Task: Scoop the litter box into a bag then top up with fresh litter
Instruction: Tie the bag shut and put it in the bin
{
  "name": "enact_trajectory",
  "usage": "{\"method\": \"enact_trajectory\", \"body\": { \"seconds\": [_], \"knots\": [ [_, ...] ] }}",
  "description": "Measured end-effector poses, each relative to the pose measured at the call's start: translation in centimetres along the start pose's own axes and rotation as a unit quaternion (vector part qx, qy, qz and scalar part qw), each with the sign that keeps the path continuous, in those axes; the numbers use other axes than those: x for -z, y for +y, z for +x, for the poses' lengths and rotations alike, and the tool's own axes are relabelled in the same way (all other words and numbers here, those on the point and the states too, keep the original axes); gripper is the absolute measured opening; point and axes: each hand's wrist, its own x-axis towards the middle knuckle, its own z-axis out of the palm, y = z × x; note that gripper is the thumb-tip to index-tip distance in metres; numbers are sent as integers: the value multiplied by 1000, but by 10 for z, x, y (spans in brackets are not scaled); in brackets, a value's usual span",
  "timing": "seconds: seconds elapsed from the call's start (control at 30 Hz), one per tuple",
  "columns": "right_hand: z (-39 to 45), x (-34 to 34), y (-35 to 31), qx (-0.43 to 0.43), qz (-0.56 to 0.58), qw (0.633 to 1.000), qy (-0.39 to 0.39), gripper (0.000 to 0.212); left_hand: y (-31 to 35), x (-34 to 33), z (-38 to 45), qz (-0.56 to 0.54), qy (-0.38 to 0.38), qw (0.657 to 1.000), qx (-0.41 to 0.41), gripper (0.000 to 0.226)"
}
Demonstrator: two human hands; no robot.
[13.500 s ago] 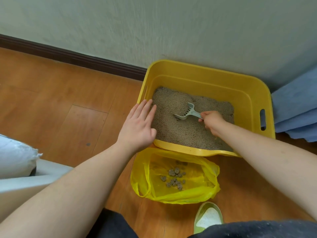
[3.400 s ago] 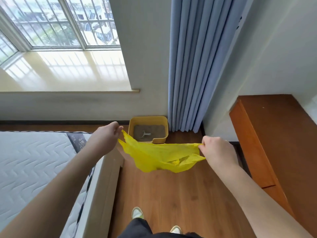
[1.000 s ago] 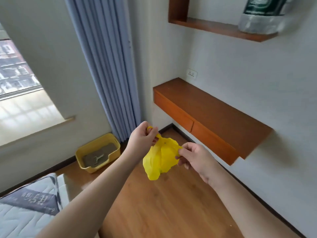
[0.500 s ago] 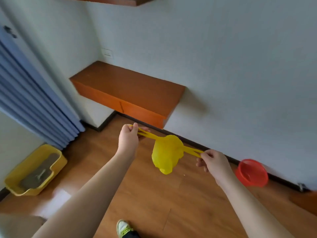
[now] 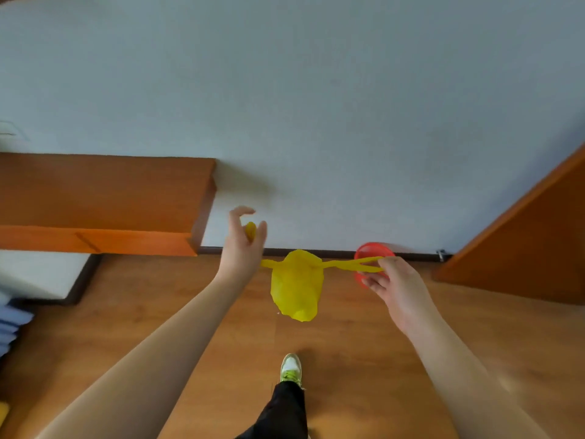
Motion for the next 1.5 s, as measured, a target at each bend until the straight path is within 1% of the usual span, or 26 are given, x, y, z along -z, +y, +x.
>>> {"method": "enact_trajectory", "body": {
  "seconds": [0.03,0.07,0.1,0.13,0.17,0.2,0.23,0.27,0.37,0.47,0.5,0.6,0.67,0.7,0.73,0.8,0.9,0.97,1.03,1.13,1.17,1.23,1.3,1.37,1.4,1.5],
  "knots": [
    [4,3,-9,-2,26,1000,-4,27,3,-12,6,66,-64,994,-65,29],
    [9,6,-18,-2,49,999,-6,27,6,-24,11,151,-131,972,-127,41],
    [14,9,-27,1,70,998,-7,25,6,-37,18,241,-188,934,-187,55],
    [20,11,-35,3,83,997,-5,22,5,-51,25,320,-230,887,-239,70],
    [26,11,-42,4,84,996,-2,18,4,-66,31,377,-262,846,-270,82],
    [35,10,-49,4,78,997,0,15,2,-81,39,415,-284,818,-281,87],
    [43,8,-55,4,64,998,1,13,0,-95,47,434,-293,803,-286,86],
    [53,5,-60,5,48,999,5,14,-2,-109,56,442,-298,795,-288,82],
    [82,0,-76,34,3,999,35,12,-2,-148,84,444,-309,787,-297,65],
    [109,11,-86,72,-62,992,88,14,7,-179,112,440,-314,773,-333,45],
    [116,16,-89,86,-91,987,101,16,11,-189,120,428,-316,772,-349,41],
    [130,37,-100,152,-170,967,114,18,23,-218,141,365,-302,784,-401,32],
    [143,56,-106,193,-260,941,97,15,29,-241,156,355,-281,780,-432,26],
    [152,65,-107,198,-307,927,79,15,32,-253,162,353,-268,781,-439,25],
    [164,75,-108,194,-352,914,56,17,34,-265,166,348,-261,784,-443,24],
    [192,97,-107,169,-427,888,7,28,40,-290,174,320,-260,791,-452,24],
    [240,130,-107,140,-494,857,-55,49,49,-333,187,289,-278,799,-449,28],
    [271,149,-108,130,-523,840,-65,56,51,-363,196,281,-279,803,-445,28],
    [300,169,-110,149,-576,802,-52,55,48,-394,202,280,-268,821,-420,23],
    [335,201,-112,232,-620,749,-26,44,46,-436,204,283,-248,850,-369,19],
    [346,210,-113,250,-632,733,-24,41,47,-448,205,289,-253,852,-356,20],
    [371,229,-115,261,-657,706,-33,35,47,-468,204,310,-279,844,-338,23],
    [397,243,-113,280,-682,674,-51,31,43,-485,205,328,-300,839,-313,33],
    [422,251,-104,284,-693,659,-71,31,33,-499,206,333,-297,851,-278,39],
    [433,253,-98,284,-694,657,-81,31,26,-506,206,334,-292,857,-264,39],
    [468,257,-72,284,-681,668,-99,32,-5,-528,209,331,-282,868,-241,41]
  ]
}}
